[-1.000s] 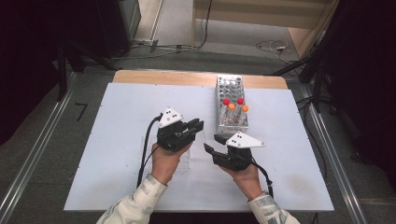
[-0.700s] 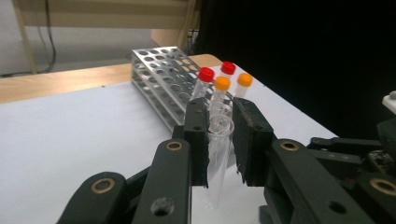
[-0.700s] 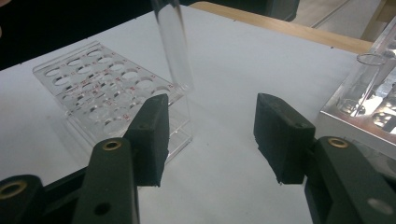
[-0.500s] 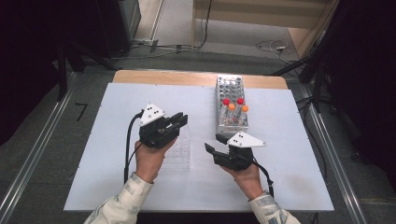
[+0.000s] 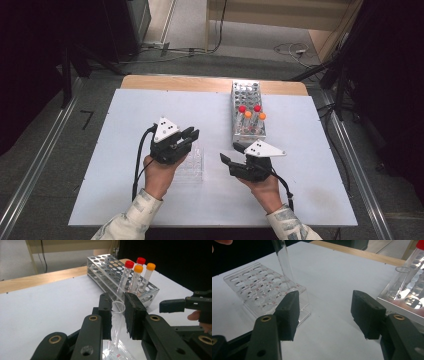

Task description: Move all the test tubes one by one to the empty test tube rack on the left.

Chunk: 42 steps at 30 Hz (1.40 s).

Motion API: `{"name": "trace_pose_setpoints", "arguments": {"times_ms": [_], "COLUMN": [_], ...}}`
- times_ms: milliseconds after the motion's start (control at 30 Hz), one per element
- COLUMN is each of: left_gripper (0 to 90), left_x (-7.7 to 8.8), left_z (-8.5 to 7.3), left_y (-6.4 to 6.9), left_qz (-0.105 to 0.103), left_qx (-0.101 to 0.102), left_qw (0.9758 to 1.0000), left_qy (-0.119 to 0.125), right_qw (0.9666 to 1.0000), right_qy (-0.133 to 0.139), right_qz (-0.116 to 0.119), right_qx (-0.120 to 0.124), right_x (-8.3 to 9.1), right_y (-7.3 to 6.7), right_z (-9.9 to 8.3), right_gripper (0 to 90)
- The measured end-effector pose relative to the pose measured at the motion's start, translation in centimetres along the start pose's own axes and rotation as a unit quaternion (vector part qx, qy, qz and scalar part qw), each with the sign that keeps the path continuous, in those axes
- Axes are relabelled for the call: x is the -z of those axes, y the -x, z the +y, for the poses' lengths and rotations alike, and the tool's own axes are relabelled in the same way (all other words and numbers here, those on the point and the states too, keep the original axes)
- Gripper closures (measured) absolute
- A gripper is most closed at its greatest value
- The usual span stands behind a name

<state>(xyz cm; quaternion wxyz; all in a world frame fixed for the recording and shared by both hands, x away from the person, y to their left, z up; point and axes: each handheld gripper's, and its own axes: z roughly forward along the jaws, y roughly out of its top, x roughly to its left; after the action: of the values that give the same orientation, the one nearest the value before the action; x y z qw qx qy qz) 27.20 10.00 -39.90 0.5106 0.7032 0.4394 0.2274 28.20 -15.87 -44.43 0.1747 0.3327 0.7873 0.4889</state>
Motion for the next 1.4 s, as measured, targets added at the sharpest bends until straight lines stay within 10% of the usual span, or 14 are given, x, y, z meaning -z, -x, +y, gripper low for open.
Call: {"name": "trace_pose_setpoints", "arguments": {"times_ms": [433, 900, 1200, 1400], "left_gripper": [76.3, 73.3, 58.6, 31.3], "left_x": [-1.5, -2.5, -2.1, -1.3], "left_z": [-2.2, -3.7, -3.6, -3.3], "left_y": [1.4, 0.9, 0.6, 0.1], "left_qz": [0.02, 0.012, -0.004, 0.012], "left_qx": [-0.049, -0.028, -0.004, 0.023], "left_qw": [0.998, 0.998, 0.9989, 0.9991], "left_qy": [-0.035, -0.056, -0.047, -0.034], "right_qw": [1.0, 1.0, 1.0, 0.9996], "right_qy": [0.0, -0.003, -0.001, 0.005], "right_qz": [-0.001, -0.002, -0.007, -0.022], "right_qx": [0.001, -0.002, -0.004, -0.019], "right_x": [0.0, 0.0, 0.1, 0.4], "right_y": [0.1, 0.2, 0.5, 1.8], "right_z": [0.0, 0.0, 0.0, 0.1], "right_gripper": [36.5, 35.5, 35.1, 35.1]}}
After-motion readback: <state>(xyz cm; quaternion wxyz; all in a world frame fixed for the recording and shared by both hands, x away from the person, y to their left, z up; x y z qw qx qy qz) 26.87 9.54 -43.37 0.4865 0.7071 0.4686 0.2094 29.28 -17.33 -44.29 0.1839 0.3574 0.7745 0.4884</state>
